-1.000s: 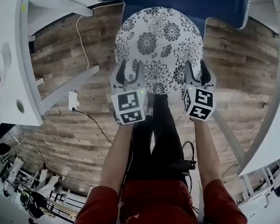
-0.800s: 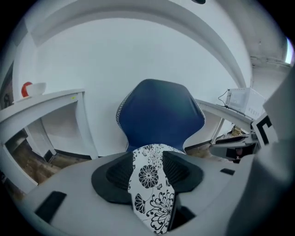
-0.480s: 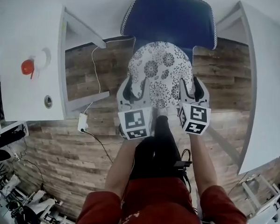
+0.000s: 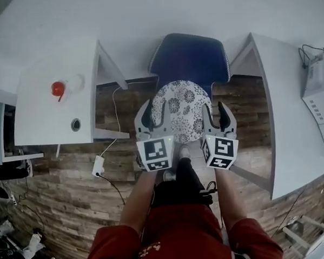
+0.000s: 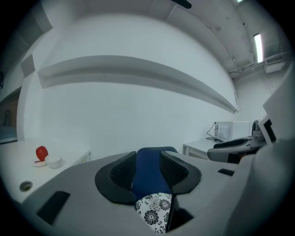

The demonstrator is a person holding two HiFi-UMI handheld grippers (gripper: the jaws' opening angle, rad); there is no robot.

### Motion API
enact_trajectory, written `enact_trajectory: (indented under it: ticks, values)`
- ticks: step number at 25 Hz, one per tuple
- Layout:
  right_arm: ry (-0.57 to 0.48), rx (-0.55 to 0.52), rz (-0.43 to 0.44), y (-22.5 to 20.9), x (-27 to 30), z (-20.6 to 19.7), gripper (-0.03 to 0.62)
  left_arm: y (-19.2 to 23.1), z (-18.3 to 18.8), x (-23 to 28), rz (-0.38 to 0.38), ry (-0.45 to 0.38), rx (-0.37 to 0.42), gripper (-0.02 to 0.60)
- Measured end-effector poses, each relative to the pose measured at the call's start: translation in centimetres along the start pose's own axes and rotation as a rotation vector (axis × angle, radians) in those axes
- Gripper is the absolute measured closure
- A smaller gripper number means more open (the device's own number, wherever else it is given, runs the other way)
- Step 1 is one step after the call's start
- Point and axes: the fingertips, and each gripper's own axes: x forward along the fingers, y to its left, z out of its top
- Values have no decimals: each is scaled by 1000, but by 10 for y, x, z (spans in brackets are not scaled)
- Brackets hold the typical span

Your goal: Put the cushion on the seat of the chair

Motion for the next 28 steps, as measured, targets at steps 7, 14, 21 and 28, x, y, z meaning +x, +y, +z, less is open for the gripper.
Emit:
enact_trajectory:
  ticks: [7,14,21,28]
  values:
    - [-132,-4,-11,16,-47,63,459,-6,57,-48,-28,-104,42,481]
    - [-265,-25,-10,25,-92,125,548,-25,111,-82,-70,-217,69,536]
    - [-321,-40,-4,36,-121,154,559,-37,146,-112,-94,-303,118,549]
    - [-350,-43,-12,36,-137,166,559,-37,151,-124,-93,-323,120,551]
